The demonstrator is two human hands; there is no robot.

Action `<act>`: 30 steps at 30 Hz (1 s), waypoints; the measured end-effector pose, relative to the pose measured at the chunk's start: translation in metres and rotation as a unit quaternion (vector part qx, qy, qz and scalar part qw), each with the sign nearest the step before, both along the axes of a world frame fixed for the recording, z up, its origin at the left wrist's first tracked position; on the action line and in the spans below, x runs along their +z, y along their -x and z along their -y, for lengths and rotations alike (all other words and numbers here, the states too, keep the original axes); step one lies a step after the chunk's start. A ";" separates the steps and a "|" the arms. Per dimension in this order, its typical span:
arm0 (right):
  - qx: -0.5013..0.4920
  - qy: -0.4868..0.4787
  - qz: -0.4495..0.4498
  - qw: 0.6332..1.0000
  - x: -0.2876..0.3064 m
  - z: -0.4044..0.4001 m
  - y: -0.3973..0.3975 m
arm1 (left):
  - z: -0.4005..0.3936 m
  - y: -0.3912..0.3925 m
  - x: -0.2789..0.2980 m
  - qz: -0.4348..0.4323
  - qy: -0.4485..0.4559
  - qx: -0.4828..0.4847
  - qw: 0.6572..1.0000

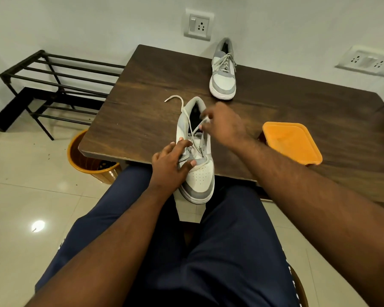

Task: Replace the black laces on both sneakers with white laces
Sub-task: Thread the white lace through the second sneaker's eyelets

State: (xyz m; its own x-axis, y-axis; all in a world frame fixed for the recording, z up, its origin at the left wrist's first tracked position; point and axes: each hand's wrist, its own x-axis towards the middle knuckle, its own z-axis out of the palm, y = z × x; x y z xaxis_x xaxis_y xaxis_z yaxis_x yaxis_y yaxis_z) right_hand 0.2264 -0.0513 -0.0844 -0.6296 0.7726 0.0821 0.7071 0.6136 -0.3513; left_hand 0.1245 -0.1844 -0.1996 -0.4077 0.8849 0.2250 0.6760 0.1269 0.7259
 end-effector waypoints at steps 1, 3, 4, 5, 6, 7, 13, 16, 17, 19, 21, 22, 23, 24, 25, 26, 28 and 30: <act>0.023 0.006 0.021 1.000 -0.009 0.006 -0.003 | 0.000 -0.001 -0.001 -0.002 -0.001 0.010 1.000; 0.050 0.018 0.084 0.995 -0.025 0.015 -0.006 | 0.000 -0.002 -0.002 -0.011 -0.003 0.028 1.000; 0.049 0.025 0.106 0.993 -0.031 0.019 -0.006 | 0.000 -0.002 -0.003 -0.015 -0.002 0.031 0.999; 0.048 0.029 0.117 0.992 -0.036 0.021 -0.006 | 0.000 -0.002 -0.002 -0.018 0.001 0.031 0.999; 0.048 0.030 0.124 0.991 -0.039 0.024 -0.006 | 0.000 -0.002 -0.002 -0.019 0.005 0.030 0.999; 0.050 0.029 0.131 0.990 -0.040 0.025 -0.005 | -0.001 -0.002 -0.002 -0.018 0.006 0.029 0.999; 0.103 -0.054 0.189 0.975 -0.024 0.016 -0.001 | 0.000 -0.001 0.001 -0.005 0.008 0.028 1.000; 0.067 -0.133 0.131 0.980 -0.003 -0.008 0.001 | 0.000 0.000 0.000 0.005 0.007 0.025 1.000; 0.037 -0.140 0.089 0.985 0.004 -0.016 0.003 | 0.001 0.000 0.000 0.009 0.011 0.021 1.000; -0.017 -0.136 0.000 0.991 0.015 -0.029 0.005 | 0.002 0.000 0.001 0.019 0.016 0.018 1.000; -0.031 -0.098 -0.043 0.994 0.016 -0.030 0.007 | 0.002 0.000 0.001 0.022 0.023 0.015 0.999; -0.018 -0.073 -0.044 0.996 0.014 -0.026 0.007 | 0.001 0.000 0.001 0.021 0.024 0.012 0.999; -0.001 -0.044 -0.032 0.998 0.008 -0.020 0.007 | 0.002 0.000 0.001 0.021 0.024 0.010 0.999; 0.019 -0.024 -0.012 0.999 0.001 -0.013 0.006 | 0.001 0.000 0.002 0.022 0.021 0.011 0.999; 0.037 -0.009 0.010 0.999 -0.007 -0.006 0.005 | 0.001 -0.001 0.002 0.022 0.019 0.013 0.999; 0.047 0.006 0.038 0.998 -0.014 0.001 0.002 | 0.001 -0.001 0.003 0.024 0.015 0.016 0.999; 0.058 0.036 0.091 0.993 -0.026 0.008 -0.004 | 0.001 -0.003 0.005 0.028 0.010 0.021 0.999; 0.075 0.056 0.132 0.987 -0.034 0.013 -0.008 | 0.001 -0.004 0.004 0.026 0.008 0.022 0.999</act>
State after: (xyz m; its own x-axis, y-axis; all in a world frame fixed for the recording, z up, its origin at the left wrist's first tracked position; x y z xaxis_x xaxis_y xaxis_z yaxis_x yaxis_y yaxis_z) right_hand 0.2346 -0.0645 -0.1187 -0.7251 0.6646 -0.1802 0.6877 0.6855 -0.2390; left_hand 0.1285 -0.1858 -0.1951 -0.4580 0.8687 0.1890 0.6302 0.1673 0.7582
